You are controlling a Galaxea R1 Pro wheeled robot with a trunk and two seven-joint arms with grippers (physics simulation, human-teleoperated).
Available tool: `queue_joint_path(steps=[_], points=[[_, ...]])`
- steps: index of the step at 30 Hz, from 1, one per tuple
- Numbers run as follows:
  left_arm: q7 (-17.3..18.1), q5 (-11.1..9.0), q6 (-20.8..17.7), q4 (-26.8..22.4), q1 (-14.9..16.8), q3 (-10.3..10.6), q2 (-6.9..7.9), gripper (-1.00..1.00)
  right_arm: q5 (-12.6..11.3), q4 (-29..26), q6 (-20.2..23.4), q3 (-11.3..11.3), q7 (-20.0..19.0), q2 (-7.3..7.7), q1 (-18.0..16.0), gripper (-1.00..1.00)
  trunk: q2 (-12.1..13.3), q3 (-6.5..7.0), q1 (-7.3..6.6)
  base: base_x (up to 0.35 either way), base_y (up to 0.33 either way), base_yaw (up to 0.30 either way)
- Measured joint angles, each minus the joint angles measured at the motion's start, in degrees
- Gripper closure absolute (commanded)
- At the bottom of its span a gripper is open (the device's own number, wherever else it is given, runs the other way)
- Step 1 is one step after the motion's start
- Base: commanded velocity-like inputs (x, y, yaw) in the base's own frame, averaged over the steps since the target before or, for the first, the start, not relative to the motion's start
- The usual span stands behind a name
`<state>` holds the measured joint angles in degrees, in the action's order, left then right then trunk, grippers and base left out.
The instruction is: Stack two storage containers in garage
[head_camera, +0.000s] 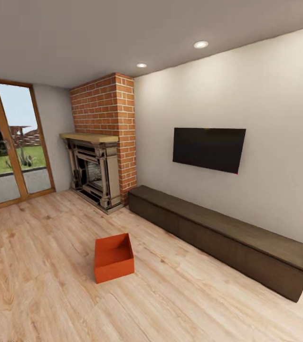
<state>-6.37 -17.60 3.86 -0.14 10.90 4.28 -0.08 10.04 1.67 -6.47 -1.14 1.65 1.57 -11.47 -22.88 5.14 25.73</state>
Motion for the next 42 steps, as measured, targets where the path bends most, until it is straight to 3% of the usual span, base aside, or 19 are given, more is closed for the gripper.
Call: queue_joint_path(steps=[13, 42], points=[[0.0, 0.0, 0.1, 0.0, 0.0, 0.0, 0.0, -1.0, 0.0, 0.0, 0.0, 0.1, 0.0, 0.0, 0.0, -1.0, 0.0, 0.0, 0.0, 0.29, -0.097, 0.272], [0.0, 0.0, 0.2, 0.0, 0.0, 0.0, 0.0, -1.0, 0.0, 0.0, 0.0, 0.1, 0.0, -0.09, 0.0, -1.0, 0.0, 0.0, 0.0, 0.288, -0.002, 0.272]])
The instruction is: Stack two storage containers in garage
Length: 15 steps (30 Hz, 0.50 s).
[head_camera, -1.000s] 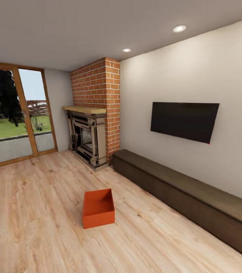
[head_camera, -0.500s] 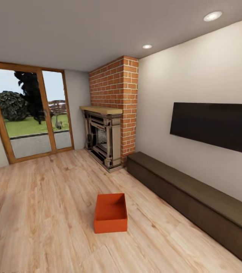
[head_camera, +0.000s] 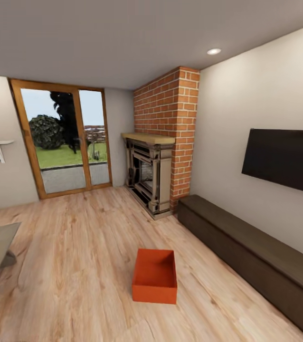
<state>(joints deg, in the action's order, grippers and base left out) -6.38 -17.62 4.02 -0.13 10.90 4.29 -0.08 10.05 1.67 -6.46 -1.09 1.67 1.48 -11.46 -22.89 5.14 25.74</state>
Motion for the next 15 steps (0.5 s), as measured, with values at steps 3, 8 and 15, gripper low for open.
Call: queue_joint_path(steps=[3, 8, 15], points=[[0.0, 0.0, 0.1, 0.0, 0.0, 0.0, 0.0, -1.0, -0.1, 0.0, 0.0, 0.0, 0.0, 0.0, 0.0, -1.0, 0.0, 0.0, 0.0, 0.255, 0.0, 0.272], [0.0, 0.1, 0.1, 0.0, 0.0, 0.1, -0.12, -1.0, -0.2, 0.0, 0.0, -0.1, 0.0, 0.05, 0.0, -1.0, 0.0, 0.0, 0.0, 0.232, -0.003, 0.272], [0.1, 0.1, 0.1, 0.0, 0.0, 0.1, -0.16, -1.0, -0.3, 0.0, 0.3, -0.1, 0.0, 0.19, 0.0, -1.0, 0.0, 0.0, 0.01, 0.198, -0.073, 0.165]])
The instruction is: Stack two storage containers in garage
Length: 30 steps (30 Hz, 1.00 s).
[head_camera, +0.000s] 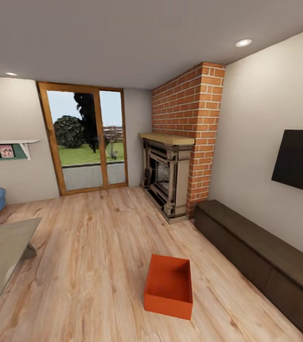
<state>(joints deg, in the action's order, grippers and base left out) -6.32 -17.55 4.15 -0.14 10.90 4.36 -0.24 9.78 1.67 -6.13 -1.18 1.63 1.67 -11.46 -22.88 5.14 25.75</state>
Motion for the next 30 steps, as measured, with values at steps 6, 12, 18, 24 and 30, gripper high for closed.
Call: queue_joint_path(steps=[6, 12, 18, 24, 30], points=[[0.0, 0.0, 0.2, 0.0, 0.0, 0.0, 0.0, -1.0, 0.0, 0.0, -0.1, 0.0, 0.0, -0.08, 0.0, -1.0, 0.0, 0.0, 0.02, 0.041, -0.018, 0.014], [0.0, 0.1, 0.4, 0.0, 0.0, 0.0, 0.0, -1.0, 0.0, 0.0, -0.3, -0.1, 0.0, -0.04, 0.0, -1.0, 0.0, 0.0, 0.02, 0.008, -0.001, 0.001], [0.1, 0.2, 0.3, 0.0, 0.0, 0.0, 0.14, -1.0, 0.0, 0.0, -0.2, 0.0, 0.0, 0.0, 0.0, -1.0, 0.0, 0.0, -0.01, 0.243, -0.029, 0.0], [0.1, 0.1, 0.3, 0.0, 0.0, 0.0, 0.16, -1.0, 0.0, 0.0, -0.2, 0.0, 0.0, 0.08, 0.0, -1.0, 0.0, 0.0, -0.01, 0.297, -0.172, 0.0], [0.1, 0.0, 0.3, 0.0, 0.0, 0.0, 0.16, -1.0, 0.0, 0.0, -0.2, 0.0, 0.0, 0.08, 0.0, -1.0, 0.0, 0.0, -0.01, 0.282, -0.218, 0.0]])
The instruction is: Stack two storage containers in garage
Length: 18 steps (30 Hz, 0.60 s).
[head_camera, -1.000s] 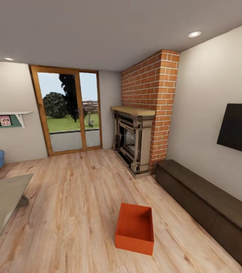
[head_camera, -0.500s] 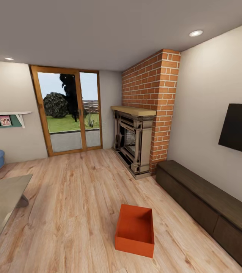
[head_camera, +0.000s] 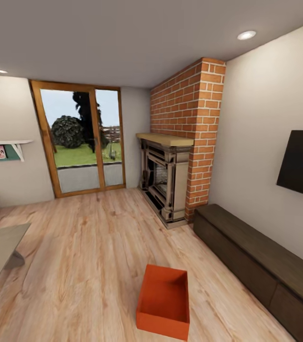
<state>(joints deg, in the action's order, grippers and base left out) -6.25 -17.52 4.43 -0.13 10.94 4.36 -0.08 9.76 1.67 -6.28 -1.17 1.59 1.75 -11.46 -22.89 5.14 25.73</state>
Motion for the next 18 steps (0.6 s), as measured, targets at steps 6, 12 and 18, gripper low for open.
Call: queue_joint_path(steps=[6, 12, 18], points=[[0.0, 0.0, 0.1, 0.0, 0.0, 0.0, 0.14, -1.0, 0.0, 0.0, 0.2, 0.0, 0.0, 0.0, 0.0, -1.0, 0.0, 0.0, 0.0, 0.281, -0.185, 0.0], [0.0, 0.0, 0.0, 0.0, 0.0, 0.0, 0.17, -1.0, 0.0, 0.0, 0.2, 0.0, 0.0, 0.02, 0.0, -1.0, 0.0, 0.0, 0.0, 0.31, -0.032, 0.0], [0.0, 0.0, 0.0, 0.0, 0.0, 0.0, 0.2, -1.0, 0.0, 0.0, 0.4, 0.0, 0.0, 0.01, 0.0, -1.0, 0.0, 0.0, 0.0, 0.318, -0.003, 0.0]])
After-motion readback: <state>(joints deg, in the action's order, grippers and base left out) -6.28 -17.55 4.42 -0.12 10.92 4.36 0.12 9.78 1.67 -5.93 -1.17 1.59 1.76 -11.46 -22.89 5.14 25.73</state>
